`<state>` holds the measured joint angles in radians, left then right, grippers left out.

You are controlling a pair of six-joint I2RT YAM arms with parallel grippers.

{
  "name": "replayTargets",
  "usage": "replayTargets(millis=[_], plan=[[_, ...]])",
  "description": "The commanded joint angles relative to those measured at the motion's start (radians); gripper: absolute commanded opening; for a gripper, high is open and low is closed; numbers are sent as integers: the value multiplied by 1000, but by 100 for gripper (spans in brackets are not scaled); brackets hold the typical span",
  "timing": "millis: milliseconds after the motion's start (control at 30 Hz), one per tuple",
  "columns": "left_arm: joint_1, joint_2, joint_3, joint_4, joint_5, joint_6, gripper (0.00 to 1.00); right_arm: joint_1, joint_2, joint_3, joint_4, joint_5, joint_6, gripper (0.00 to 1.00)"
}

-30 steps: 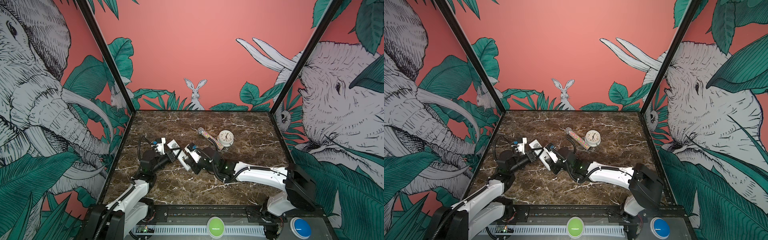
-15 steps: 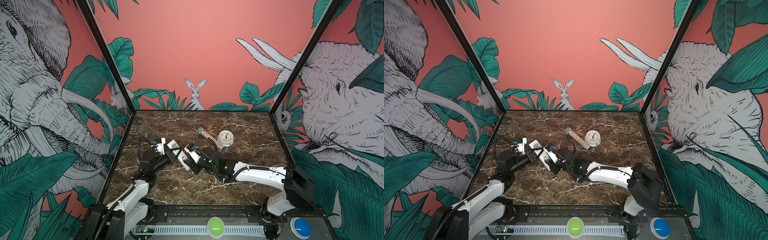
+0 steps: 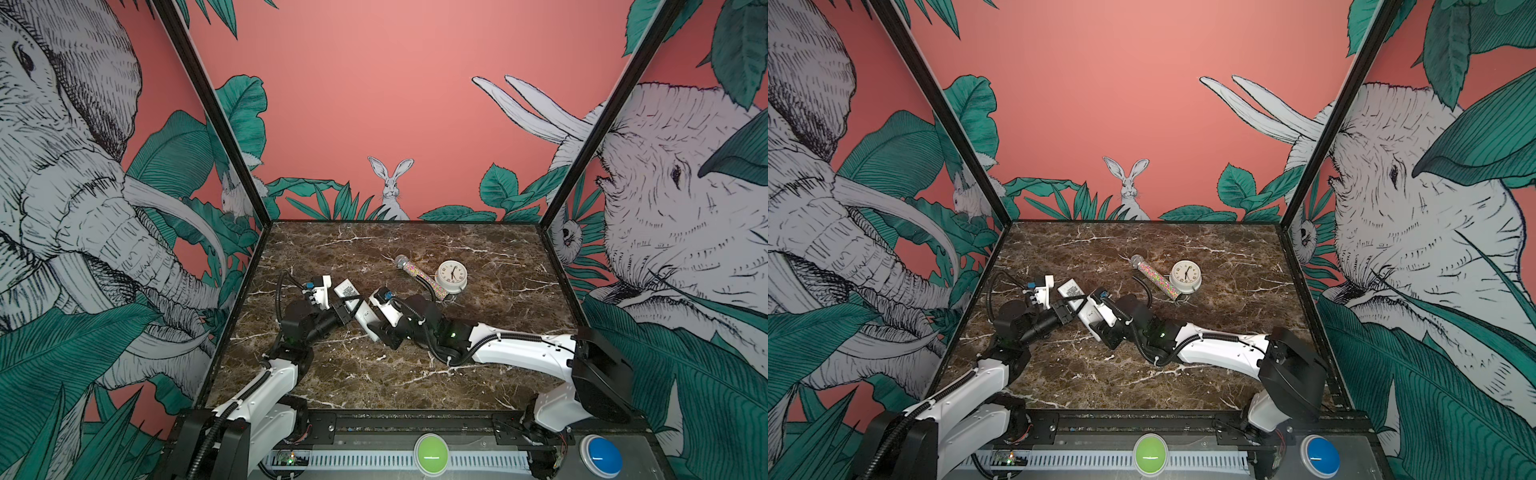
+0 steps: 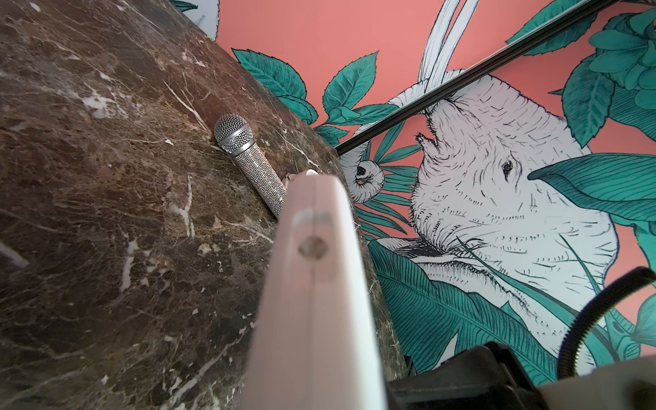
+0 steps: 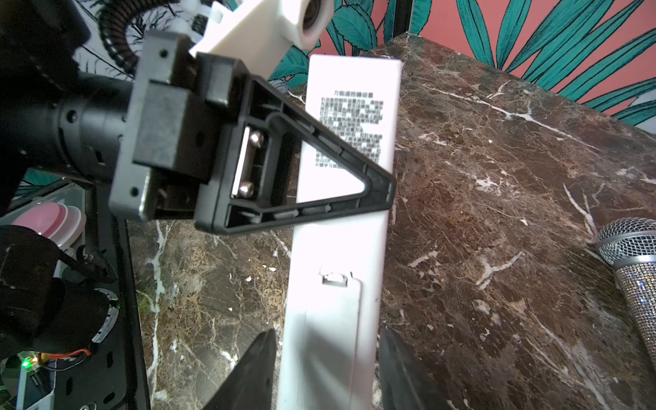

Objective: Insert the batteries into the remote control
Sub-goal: 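Lower the cover onto the battery compartment and slide it closed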

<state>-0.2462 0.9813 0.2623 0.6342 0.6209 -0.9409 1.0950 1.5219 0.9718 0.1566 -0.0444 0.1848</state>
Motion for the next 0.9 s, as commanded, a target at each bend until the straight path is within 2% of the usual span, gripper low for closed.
replayTargets(millis=[0,167,300,867], plan=[[3,-8,18,20,32,25,0,8,-72,48,-116,-19,-67,51],[3,-6,29,8,63,40,0,7,-121,86,-252,-2,-134,52],[2,-10,34,17,79,41,0,6,-84,162,-350,23,-163,50],[2,-34,38,19,130,49,0,-21,29,244,-372,28,-151,47]])
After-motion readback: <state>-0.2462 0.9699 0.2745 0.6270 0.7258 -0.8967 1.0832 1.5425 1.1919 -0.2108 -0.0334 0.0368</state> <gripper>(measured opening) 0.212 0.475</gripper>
